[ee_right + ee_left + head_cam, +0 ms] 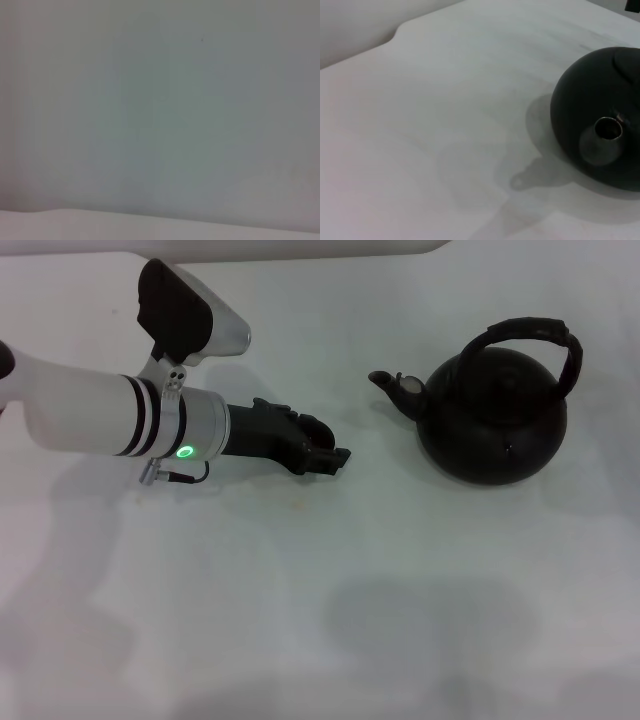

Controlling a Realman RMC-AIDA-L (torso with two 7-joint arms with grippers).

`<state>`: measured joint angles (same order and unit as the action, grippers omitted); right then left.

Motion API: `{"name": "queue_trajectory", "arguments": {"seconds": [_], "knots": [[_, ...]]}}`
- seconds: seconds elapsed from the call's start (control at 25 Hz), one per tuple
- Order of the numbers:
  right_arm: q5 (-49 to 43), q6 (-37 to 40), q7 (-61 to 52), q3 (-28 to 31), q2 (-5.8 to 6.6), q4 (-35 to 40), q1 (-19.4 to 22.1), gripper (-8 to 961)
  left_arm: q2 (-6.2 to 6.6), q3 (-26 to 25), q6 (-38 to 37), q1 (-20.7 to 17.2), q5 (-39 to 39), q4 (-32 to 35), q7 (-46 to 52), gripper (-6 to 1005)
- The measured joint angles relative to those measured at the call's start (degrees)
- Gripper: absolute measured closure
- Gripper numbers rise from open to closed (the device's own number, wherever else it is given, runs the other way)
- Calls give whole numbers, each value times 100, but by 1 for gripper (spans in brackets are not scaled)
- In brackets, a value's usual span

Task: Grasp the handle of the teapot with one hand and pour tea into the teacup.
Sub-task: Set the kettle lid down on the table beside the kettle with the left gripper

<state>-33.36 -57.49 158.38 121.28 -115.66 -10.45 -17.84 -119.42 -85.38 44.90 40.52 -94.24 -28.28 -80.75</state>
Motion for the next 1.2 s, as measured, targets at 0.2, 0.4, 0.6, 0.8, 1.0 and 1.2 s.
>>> {"name": "queue_trajectory", "arguments": {"seconds": [0.2, 0.4, 0.6, 0.8, 1.0, 1.2], "knots": [[-3, 0, -1, 0, 0, -6, 0, 97, 1, 1, -19, 4, -10, 9, -2, 296], [-4, 1, -3, 1, 0, -10, -7, 96, 4, 3, -28, 4, -23, 9, -16, 297], [1, 5, -6, 0, 0, -11, -9, 96, 7, 51, -51, 5, -24, 6, -29, 247], [15, 21, -3, 0, 1, 1, -9, 97, 7, 62, -52, -13, -40, -24, -30, 201], [23, 28, -1, 1, 0, 15, -9, 97, 11, 66, -54, -18, -53, -39, -30, 176], [24, 32, 0, 0, 0, 18, -9, 97, 16, 78, -72, -110, -110, -191, -42, 159]]}}
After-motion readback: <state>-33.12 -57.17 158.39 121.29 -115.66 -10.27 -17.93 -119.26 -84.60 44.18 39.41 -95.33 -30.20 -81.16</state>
